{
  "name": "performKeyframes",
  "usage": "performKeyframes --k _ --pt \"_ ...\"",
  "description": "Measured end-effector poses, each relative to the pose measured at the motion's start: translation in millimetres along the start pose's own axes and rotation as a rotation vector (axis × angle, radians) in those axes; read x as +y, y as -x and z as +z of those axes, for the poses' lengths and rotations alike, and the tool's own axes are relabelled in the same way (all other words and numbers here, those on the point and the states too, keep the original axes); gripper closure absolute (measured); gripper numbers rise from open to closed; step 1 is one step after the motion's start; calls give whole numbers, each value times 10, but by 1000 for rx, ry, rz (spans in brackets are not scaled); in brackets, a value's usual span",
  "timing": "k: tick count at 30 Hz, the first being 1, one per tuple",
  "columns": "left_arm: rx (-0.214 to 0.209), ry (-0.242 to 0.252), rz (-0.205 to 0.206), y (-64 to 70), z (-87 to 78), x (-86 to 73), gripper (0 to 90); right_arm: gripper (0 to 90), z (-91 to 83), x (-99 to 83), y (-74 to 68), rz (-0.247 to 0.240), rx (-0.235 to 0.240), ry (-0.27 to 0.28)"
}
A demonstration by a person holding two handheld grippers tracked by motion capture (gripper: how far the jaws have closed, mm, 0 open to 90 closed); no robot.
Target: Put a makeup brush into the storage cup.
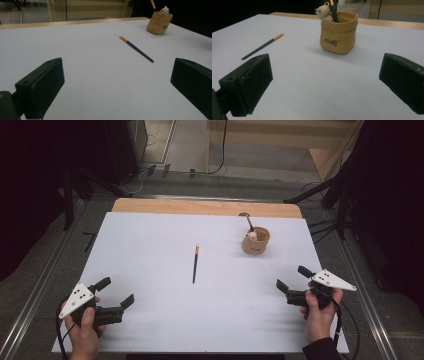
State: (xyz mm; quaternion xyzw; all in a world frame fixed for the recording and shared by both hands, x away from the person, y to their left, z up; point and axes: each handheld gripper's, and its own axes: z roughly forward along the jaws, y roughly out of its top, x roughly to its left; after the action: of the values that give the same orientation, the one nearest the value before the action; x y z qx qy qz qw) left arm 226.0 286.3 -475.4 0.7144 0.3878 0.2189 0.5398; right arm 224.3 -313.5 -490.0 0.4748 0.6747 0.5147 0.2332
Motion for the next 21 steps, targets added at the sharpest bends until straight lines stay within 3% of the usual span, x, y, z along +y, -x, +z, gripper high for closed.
performKeyframes --k 12,21 --pt "-1 -9 31 27 18 20 0 0 -209 -104 -13 -21 5 1" --pt "9 3 27 43 16 20 0 0 -398 -193 20 -10 9 9"
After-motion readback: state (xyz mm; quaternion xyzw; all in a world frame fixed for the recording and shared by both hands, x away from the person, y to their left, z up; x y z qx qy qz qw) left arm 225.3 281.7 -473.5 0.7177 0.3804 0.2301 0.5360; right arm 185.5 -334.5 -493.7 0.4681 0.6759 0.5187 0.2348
